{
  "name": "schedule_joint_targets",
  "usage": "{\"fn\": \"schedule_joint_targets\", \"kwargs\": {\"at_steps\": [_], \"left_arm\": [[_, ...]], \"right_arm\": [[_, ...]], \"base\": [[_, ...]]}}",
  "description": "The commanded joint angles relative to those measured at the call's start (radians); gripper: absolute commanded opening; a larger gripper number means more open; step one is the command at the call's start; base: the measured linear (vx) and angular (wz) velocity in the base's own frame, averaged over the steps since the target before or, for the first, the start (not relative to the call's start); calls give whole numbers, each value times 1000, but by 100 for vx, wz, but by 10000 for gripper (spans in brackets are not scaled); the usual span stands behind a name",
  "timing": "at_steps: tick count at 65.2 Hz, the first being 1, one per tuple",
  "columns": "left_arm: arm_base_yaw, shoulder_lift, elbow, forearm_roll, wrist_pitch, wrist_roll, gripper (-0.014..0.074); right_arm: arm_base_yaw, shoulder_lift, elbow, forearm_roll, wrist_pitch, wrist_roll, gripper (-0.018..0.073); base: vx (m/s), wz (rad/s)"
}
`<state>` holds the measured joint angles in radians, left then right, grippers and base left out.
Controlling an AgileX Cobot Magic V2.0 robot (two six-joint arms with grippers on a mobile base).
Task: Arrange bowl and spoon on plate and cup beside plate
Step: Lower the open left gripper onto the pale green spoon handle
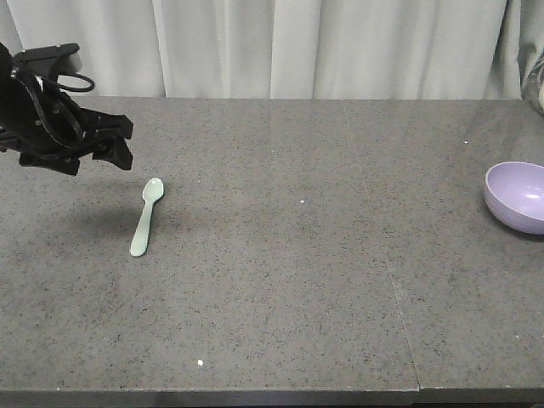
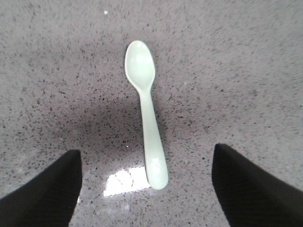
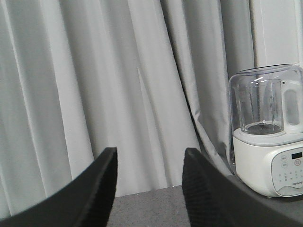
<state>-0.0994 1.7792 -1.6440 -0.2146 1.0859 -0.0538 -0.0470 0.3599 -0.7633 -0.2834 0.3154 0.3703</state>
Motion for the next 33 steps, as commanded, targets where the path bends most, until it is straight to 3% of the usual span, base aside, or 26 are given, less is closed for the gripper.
{"fn": "schedule_joint_targets", "kwargs": {"at_steps": [1,33], "left_arm": [[-5,-9,-33,-29,-51,-3,542],[-51,142,-33,-52,-106,-8,542]], "right_arm": [[-4,18,-29,-17,-67,-12,333],[-4,18,-29,-17,-67,-12,333]], "base": [[0,0],[0,0]]}}
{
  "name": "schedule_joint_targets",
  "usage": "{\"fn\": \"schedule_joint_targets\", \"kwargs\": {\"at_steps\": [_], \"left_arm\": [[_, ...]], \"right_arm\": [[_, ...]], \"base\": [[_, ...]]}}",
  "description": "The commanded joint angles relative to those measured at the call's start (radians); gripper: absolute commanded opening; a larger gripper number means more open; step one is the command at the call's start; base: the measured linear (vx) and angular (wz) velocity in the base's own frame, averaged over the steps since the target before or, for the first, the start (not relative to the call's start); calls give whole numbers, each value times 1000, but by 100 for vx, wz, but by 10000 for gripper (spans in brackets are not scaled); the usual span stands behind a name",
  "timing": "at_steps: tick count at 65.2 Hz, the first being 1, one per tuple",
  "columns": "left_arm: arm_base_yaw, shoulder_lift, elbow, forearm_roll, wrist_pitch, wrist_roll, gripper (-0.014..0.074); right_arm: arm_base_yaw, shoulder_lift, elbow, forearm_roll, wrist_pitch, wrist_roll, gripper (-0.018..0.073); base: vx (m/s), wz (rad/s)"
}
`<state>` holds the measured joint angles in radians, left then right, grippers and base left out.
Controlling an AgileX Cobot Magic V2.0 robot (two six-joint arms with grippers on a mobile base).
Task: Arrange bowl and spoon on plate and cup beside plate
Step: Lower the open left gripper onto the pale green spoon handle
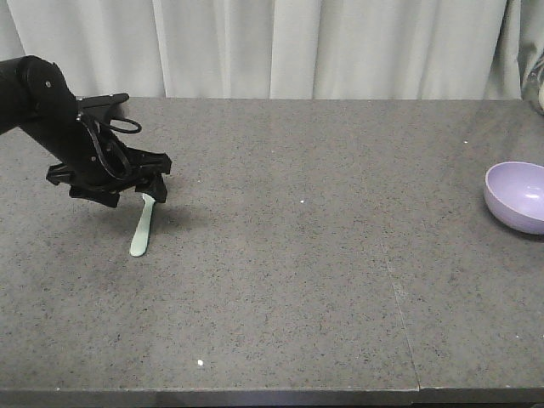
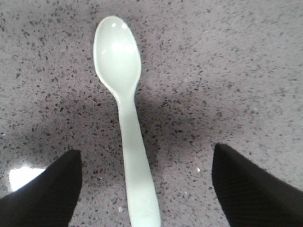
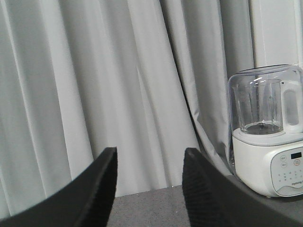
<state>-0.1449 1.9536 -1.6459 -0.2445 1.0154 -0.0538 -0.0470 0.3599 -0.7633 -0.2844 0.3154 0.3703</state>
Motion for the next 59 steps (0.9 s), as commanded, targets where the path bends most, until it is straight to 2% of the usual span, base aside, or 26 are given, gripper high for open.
{"fn": "schedule_joint_targets", "kwargs": {"at_steps": [1,34,59], "left_arm": [[-5,-27,-32,-22,-36,-8,542],[-6,40,-31,-28,-31,-12,542],[-7,117,-31,1,75,-13,505]], "right_arm": [[-4,18,-29,-16,-67,-12,333],[-4,18,-29,-16,-64,-12,333],[-4,18,-29,-16,-64,-12,333]], "base": [[0,0],[0,0],[0,0]]}}
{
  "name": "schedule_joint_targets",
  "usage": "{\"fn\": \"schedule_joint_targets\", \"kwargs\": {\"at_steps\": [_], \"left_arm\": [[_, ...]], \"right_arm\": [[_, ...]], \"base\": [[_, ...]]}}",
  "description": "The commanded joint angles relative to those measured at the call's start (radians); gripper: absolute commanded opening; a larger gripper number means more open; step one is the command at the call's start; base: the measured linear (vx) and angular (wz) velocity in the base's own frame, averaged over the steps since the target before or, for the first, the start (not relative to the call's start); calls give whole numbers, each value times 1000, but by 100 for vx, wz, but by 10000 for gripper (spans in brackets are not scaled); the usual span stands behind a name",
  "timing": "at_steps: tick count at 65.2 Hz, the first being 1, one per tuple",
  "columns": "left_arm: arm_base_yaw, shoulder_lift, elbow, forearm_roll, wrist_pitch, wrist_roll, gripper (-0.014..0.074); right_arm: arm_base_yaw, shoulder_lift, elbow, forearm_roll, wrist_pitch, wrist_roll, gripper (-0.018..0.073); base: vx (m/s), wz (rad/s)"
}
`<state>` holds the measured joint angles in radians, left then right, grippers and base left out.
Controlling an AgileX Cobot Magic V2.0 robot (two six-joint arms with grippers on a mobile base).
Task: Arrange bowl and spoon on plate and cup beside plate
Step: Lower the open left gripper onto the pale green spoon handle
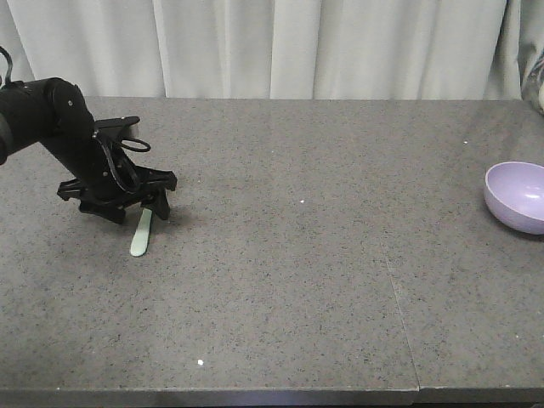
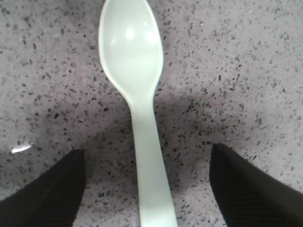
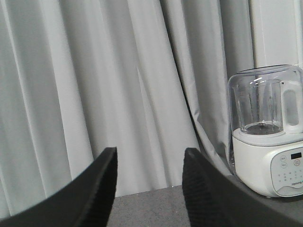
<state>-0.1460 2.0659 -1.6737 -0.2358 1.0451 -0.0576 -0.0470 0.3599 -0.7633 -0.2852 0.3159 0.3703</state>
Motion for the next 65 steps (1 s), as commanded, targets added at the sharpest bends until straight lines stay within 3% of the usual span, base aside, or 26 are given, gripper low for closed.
{"fn": "schedule_joint_targets", "kwargs": {"at_steps": [1,14,30,45,56,65], "left_arm": [[-6,9,-3,-5,49,-10,502],[-14,30,-3,1,79,-10,470],[-68,63,-3,75,84,-11,470],[-75,81,-3,78,105,-12,456],[-75,81,-3,136,131,-12,344],[-75,81,-3,178,142,-12,155]], "right_arm": [[-4,18,-29,-15,-64,-12,333],[-4,18,-29,-15,-64,-12,333],[-4,18,-29,-15,-64,-12,333],[-4,18,-29,-16,-65,-12,333],[-4,18,-29,-16,-65,-12,333],[-4,18,-29,-16,-72,-12,333]], "base": [[0,0],[0,0],[0,0],[0,0],[0,0],[0,0]]}}
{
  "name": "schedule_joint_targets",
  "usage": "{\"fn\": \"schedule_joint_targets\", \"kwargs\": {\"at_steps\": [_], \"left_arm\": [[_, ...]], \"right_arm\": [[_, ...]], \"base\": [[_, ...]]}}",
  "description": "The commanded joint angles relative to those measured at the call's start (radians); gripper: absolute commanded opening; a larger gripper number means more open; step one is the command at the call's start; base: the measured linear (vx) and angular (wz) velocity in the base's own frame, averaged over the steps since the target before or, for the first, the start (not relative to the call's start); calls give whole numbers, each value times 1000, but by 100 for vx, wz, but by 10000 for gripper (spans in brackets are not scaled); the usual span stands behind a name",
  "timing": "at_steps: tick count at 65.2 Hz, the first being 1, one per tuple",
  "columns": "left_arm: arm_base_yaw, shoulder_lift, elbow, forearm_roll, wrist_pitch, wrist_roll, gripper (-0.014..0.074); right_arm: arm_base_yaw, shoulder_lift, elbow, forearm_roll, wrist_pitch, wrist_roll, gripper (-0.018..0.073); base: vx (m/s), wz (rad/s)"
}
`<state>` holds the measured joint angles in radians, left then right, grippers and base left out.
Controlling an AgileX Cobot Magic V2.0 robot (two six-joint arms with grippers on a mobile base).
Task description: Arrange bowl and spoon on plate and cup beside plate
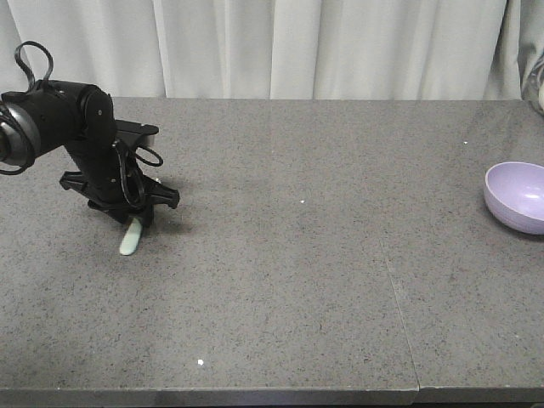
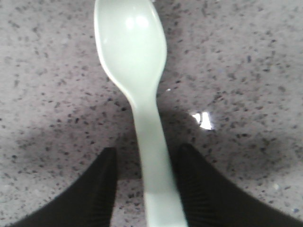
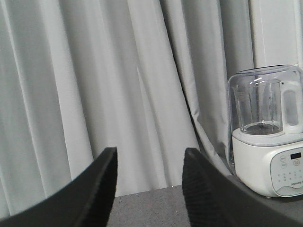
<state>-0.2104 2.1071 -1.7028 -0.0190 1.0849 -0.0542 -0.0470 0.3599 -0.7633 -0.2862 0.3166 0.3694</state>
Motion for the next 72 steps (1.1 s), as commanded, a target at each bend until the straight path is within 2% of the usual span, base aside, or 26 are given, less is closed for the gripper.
{"fn": "schedule_joint_targets", "kwargs": {"at_steps": [1,8,28,47,61,72], "left_arm": [[-11,39,26,-38,102,-14,125],[-11,39,26,-38,99,-8,-8],[-11,-22,26,-43,83,23,-8],[-10,-296,26,-48,-115,31,-7],[-10,-513,26,-48,-279,30,-7],[-10,-651,26,-47,-374,12,-7]], "right_arm": [[-4,18,-29,-15,-73,-11,333],[-4,18,-29,-15,-73,-11,333],[-4,18,-29,-15,-73,-11,333],[-4,49,-41,-15,-52,-12,333],[-4,172,-170,-15,98,-35,333],[-4,326,-343,-15,311,-108,333]], "base": [[0,0],[0,0],[0,0],[0,0],[0,0],[0,0]]}}
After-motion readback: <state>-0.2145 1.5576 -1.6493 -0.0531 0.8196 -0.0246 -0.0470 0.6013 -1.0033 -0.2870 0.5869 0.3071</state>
